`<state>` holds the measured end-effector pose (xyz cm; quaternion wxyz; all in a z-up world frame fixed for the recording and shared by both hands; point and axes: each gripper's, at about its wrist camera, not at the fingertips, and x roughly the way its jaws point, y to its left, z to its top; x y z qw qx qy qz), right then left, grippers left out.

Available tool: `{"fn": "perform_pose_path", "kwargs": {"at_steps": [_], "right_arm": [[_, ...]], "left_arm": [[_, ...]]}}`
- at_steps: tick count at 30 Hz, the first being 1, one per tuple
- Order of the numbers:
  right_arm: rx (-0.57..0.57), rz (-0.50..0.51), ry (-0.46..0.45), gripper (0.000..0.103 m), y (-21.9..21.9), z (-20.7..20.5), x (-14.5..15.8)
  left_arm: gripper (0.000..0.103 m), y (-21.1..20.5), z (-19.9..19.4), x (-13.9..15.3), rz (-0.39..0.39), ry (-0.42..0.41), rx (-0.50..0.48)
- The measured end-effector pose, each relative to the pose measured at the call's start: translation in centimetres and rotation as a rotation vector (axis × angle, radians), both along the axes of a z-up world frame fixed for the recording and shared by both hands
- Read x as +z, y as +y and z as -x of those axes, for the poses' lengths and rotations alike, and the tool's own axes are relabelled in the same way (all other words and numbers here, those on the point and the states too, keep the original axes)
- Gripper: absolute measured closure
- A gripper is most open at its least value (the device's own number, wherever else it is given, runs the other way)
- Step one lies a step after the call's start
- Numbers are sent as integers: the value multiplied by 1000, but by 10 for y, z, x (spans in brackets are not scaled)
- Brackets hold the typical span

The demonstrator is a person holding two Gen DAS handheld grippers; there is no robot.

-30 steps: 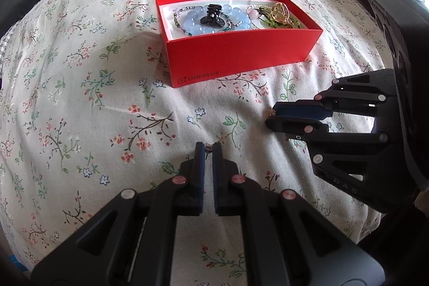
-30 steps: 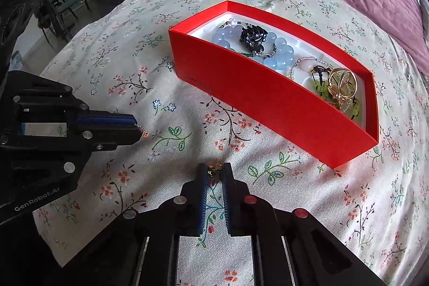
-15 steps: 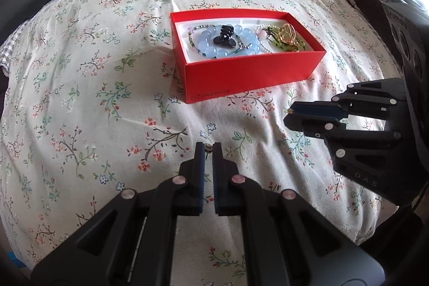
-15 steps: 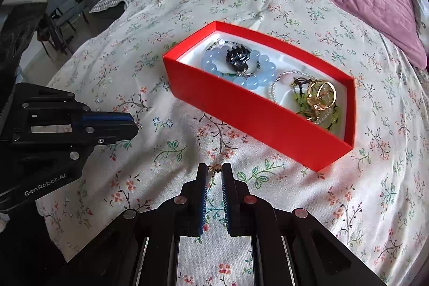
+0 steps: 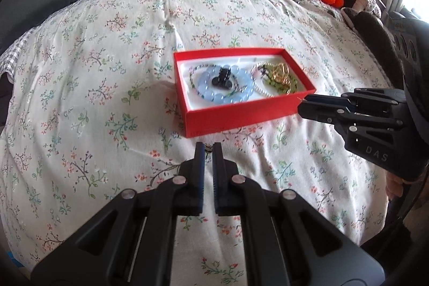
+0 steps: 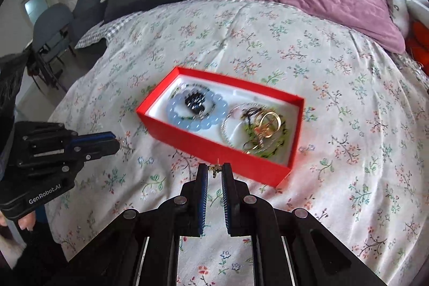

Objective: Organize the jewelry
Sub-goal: 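Carry both stud earrings into the red box and open both tools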

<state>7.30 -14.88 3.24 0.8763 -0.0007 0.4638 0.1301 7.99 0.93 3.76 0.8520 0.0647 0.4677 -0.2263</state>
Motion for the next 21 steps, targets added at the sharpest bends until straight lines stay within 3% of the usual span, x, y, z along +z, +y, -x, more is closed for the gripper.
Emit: {"fn": "perform_pose_path", "kwargs": {"at_steps": [10,21], "right_arm": [[-81,-62,-30,92,-18,-14,20],[-147,-108,6,92,-23,-36,10]], "left_arm": [[97,-29,-12,14,58,-15,0],[97,-51,-34,6,83,-10,42]]}}
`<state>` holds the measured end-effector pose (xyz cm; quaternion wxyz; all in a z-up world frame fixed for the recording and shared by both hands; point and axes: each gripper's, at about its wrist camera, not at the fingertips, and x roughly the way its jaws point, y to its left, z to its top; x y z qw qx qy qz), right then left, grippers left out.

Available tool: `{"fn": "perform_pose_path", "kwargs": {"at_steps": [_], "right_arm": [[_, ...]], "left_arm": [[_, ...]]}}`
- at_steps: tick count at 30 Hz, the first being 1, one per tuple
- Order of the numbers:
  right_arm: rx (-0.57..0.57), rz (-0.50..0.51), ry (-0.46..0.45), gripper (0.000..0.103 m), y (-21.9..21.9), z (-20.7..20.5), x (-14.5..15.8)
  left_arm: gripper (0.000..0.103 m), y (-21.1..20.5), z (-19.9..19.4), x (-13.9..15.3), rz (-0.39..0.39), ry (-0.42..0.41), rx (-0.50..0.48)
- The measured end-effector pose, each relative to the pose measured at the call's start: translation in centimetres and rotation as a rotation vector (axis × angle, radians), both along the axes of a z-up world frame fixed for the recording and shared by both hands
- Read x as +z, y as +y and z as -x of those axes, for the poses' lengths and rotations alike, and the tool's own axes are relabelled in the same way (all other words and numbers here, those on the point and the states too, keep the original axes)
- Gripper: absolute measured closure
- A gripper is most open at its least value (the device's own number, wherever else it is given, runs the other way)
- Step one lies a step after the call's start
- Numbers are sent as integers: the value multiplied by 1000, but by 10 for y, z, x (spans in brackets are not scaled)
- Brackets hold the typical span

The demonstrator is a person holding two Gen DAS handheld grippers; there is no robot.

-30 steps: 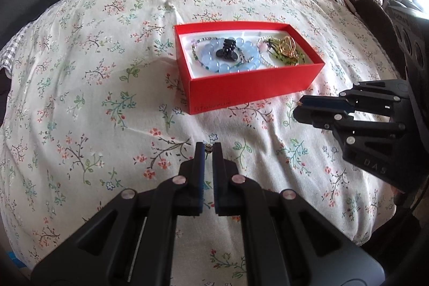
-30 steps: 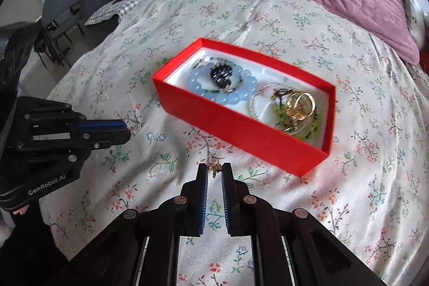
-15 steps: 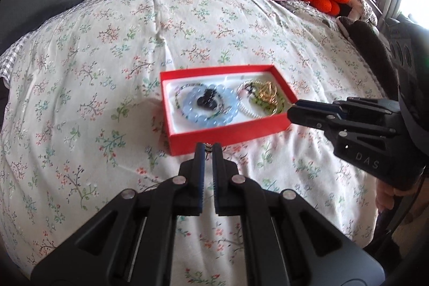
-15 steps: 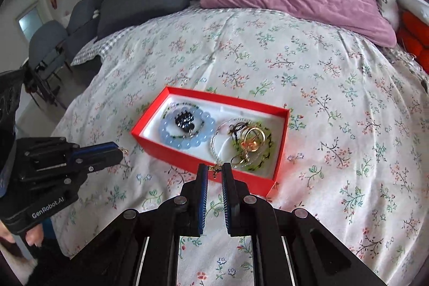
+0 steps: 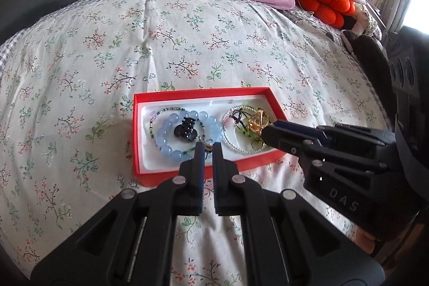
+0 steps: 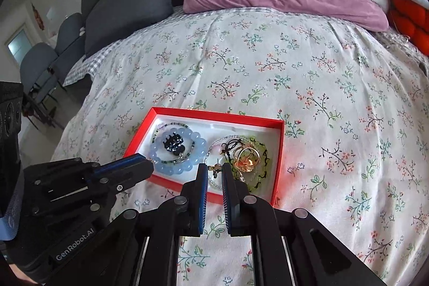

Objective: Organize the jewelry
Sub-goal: 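Carry both stud earrings into the red box and open both tools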

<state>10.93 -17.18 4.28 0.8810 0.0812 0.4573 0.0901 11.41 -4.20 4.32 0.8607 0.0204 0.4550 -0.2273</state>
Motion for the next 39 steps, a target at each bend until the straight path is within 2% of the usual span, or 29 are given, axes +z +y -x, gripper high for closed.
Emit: {"fn": "perform_pose_path", "kwargs": {"at_steps": [8,16,20,24,27,34,37,39], "right_arm": [[-37,-15,43,92,-9,-12,-15],[-28,-24,59,91,-11,-16,-20],[-16,-24,66,89,-8,-17,-17],[-18,-25,60,89,-10,-14,-12],[-17,-24,54,88,-11,-11,-8],[-15,-4,55,84,-15,-3,-2],[-17,18,64,78,-17,3,-2],[-24,32,74,63,-19,7,-2]], "left_arm": [[96,-6,-11,-12,-19,-9,12],[96,-8,-15,-16,-31,-14,9],[86,-7,-14,-16,-41,-17,9],[83,-6,-12,-13,-48,-20,9],[75,-4,-10,-10,-55,-26,11],[49,2,2,-6,-81,-25,9],[41,9,6,-10,-104,9,50],[37,15,9,-13,-107,39,79]]}}
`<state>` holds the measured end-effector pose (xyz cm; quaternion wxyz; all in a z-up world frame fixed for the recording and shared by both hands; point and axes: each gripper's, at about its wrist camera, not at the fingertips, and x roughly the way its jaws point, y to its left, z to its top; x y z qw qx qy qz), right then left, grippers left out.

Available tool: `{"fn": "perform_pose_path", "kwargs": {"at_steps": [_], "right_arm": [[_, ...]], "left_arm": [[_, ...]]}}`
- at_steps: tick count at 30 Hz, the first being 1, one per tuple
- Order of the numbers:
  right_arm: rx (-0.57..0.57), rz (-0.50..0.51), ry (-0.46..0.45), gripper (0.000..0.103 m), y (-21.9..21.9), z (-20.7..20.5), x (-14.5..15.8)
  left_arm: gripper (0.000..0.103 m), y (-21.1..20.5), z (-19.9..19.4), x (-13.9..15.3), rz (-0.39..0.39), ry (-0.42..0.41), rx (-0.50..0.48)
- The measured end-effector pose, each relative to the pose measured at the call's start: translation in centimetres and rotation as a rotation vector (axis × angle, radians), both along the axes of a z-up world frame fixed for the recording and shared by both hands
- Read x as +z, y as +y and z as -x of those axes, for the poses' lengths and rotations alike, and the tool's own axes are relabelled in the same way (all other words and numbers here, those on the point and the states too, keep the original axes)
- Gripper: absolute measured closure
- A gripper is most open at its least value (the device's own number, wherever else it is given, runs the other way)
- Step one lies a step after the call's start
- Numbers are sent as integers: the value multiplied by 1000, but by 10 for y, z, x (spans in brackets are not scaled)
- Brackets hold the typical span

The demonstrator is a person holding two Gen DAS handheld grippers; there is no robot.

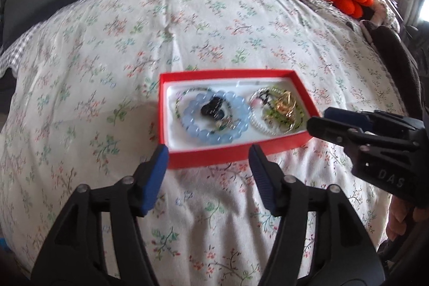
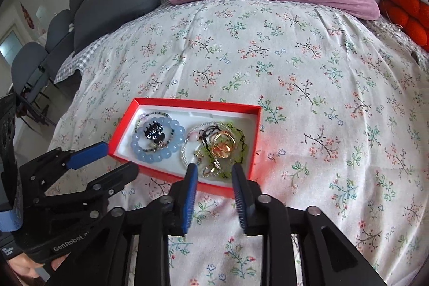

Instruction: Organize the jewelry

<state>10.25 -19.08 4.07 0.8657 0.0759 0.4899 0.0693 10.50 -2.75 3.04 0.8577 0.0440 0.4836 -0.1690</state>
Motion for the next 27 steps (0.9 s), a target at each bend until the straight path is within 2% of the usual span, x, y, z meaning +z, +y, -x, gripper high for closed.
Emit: {"fn": "perform_pose_path", "kwargs": {"at_steps": [1,2,3,7,8,10,13,14,15,20,23,27], "right_arm": [[-3,4,4,53,0,2,0],[-10,9,6,31,-1,4,1],[-18,15,1,23,-2,7,2],[-16,55,-16,22,-1,15,7],[-18,58,-12,20,-1,17,7],[-26,68,1,19,-1,20,6],[-38,92,9,12,-2,28,4],[-46,109,9,2,-2,31,4],[-53,125,10,0,-2,34,4],[-81,192,17,0,-1,49,3],[-60,221,19,0,7,56,3],[-52,226,88,0,11,59,-10]], "left_arm": [[33,2,1,-1,0,13,12],[27,5,3,-2,4,25,21],[25,7,4,-3,11,37,25],[15,12,11,-4,5,69,43],[7,13,13,-5,-4,71,48],[0,16,18,-5,-31,61,68],[0,21,25,-6,-79,57,103],[0,22,27,-7,-87,60,112],[0,24,29,-8,-97,63,123],[0,29,36,-8,-166,40,188],[0,32,39,-11,-162,48,234],[0,30,43,-18,-160,72,263]]}}
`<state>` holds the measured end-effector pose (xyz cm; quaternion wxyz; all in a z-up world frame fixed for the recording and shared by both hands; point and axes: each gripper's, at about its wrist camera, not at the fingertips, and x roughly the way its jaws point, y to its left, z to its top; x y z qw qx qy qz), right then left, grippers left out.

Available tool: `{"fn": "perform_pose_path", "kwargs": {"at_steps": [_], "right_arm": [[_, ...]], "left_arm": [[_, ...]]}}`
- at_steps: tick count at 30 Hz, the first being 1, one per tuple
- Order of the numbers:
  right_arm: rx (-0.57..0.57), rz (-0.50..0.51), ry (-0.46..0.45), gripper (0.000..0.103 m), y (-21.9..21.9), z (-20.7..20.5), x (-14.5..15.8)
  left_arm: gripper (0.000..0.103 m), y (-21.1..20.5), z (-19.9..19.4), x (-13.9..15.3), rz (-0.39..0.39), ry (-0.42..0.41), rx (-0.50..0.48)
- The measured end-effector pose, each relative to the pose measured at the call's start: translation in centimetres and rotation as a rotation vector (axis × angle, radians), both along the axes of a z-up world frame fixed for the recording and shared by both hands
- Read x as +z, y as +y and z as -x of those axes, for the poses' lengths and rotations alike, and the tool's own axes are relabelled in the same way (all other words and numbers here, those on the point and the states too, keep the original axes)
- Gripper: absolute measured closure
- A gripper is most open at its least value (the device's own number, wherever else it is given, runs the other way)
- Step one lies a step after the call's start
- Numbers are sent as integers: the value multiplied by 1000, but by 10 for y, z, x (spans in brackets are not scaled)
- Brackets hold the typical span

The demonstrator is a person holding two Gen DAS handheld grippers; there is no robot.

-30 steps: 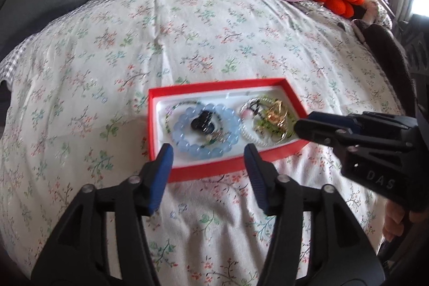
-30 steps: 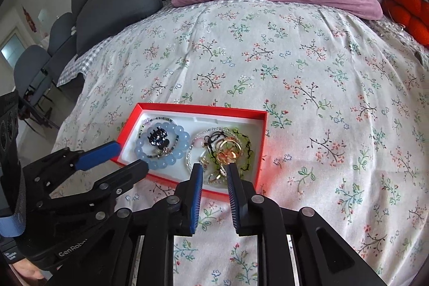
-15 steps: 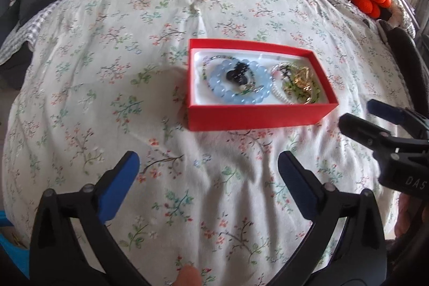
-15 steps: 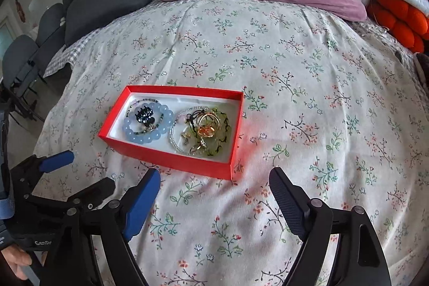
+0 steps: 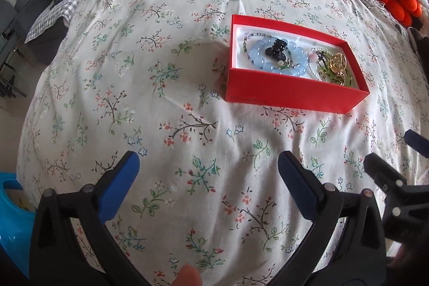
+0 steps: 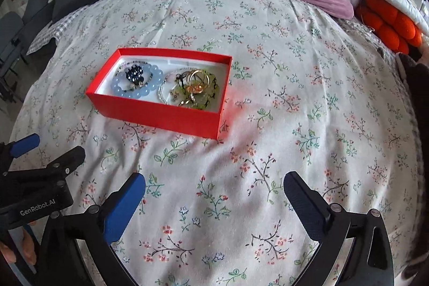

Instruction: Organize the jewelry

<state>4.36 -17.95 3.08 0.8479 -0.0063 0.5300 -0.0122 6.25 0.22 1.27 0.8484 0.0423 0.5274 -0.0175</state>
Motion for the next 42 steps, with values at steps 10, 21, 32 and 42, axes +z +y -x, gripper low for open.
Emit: {"fn": "perform_pose_path", "kwargs": {"at_steps": [10,21,32,42], "right_arm": [[-1,6,24,0,2,-5,-9],[-10,2,32,0,0,-7,-12],[-14,-2,38,0,-1,-8,-13],[-21,-1,38,0,-1,-8,-13]], "left_arm": [[0,-12,6,4,-38,-26,-42],[0,-11,6,2,-40,-17,-43],[0,-13,6,2,-47,-16,-48],[0,-13,6,2,-52,-14,-46]]}}
